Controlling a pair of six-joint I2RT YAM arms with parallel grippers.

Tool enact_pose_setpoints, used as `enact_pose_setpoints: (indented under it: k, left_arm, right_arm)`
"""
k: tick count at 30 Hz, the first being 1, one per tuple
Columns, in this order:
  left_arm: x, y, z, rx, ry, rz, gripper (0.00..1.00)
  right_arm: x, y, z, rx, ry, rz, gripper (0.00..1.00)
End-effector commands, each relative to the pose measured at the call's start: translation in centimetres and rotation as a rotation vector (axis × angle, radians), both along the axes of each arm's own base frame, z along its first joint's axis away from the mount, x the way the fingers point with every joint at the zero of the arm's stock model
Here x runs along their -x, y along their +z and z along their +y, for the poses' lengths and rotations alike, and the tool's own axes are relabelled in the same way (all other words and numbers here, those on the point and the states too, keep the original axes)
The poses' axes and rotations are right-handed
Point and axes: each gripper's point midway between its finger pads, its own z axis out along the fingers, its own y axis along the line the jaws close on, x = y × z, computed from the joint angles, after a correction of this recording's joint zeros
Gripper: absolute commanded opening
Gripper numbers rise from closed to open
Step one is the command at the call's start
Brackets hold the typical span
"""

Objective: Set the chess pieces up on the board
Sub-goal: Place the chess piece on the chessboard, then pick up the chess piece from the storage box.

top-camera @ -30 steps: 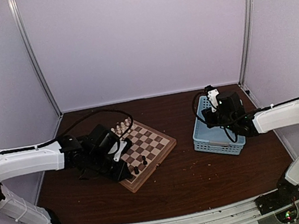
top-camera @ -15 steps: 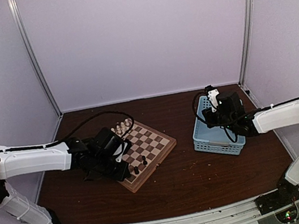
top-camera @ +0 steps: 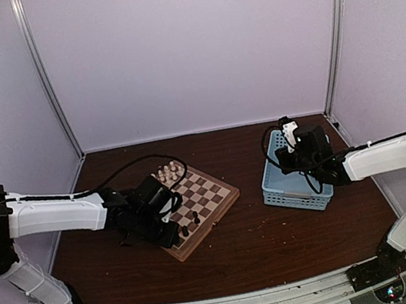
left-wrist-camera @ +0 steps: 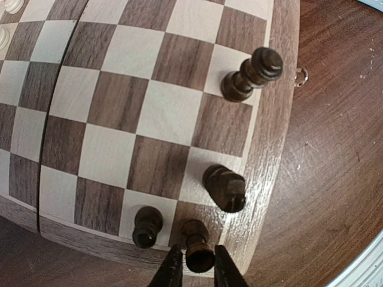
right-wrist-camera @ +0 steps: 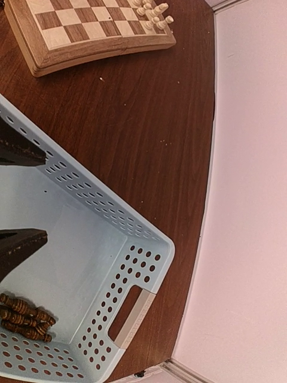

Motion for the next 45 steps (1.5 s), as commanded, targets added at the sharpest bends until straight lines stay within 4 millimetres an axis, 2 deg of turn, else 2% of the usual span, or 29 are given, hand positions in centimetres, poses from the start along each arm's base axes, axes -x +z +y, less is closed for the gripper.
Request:
enact_pose_setpoints:
  k: [1,5,13,17,22,24,27,31,35,38,41,45]
  left_arm:
    - [-0.6,0.8,-0.9,0.023,-0.007,-0.020,0.24]
    - [-0.6,1.1,-1.1,0.032,-0.010,-0.025,0.30]
    - [-0.6,3.2,-1.2,0.074,-0.016,-0.054,0.32]
    - [-0.8,5.1,-1.2,0.098,-0.012,-0.078,0.32]
    - [-1.6,8.8,-1.0,0.154,0.013,-0.170,0.34]
    - [-2.3,10.3,-0.6,0.164,0.018,-0.239,0.38]
    - [-4.5,12.2,0.8,0.161,0.056,-0.333,0.44]
    - [-7.6,14.5,1.6,0.280,0.109,-0.377,0.48]
    - [-9.8,16.5,2.1,0.335,0.124,-0.461,0.57]
    - [-11.1,16.6,3.0,0.260,0.129,-0.534,0.63]
    - [-12.2,15.4,4.4,0.157,0.154,-0.587,0.65]
    - [-12.6,14.5,4.7,0.147,0.153,-0.647,0.68]
  right_arm:
    - [-0.5,0.8,0.1,-0.003,-0.018,-0.015,0.38]
    - [-0.5,0.8,0.1,-0.003,-0.019,-0.015,0.38]
    - [-0.5,0.8,0.1,-0.002,-0.018,-0.013,0.39]
    - [-0.5,0.8,0.1,-0.002,-0.019,-0.011,0.38]
    - [-0.5,1.0,0.0,-0.004,-0.022,-0.015,0.39]
    - [-0.4,1.2,-0.2,-0.007,-0.029,-0.020,0.39]
    - [-0.2,1.5,-0.8,-0.010,-0.058,-0.032,0.38]
    - [-0.2,1.7,-1.7,-0.010,-0.107,-0.048,0.37]
    - [-0.5,1.0,-3.8,0.053,-0.226,-0.021,0.30]
    - [-1.0,0.2,-5.7,0.106,-0.348,0.030,0.24]
    - [-1.3,-0.8,-6.4,0.132,-0.406,0.070,0.23]
    - [-1.6,-2.3,-8.1,0.126,-0.493,0.174,0.23]
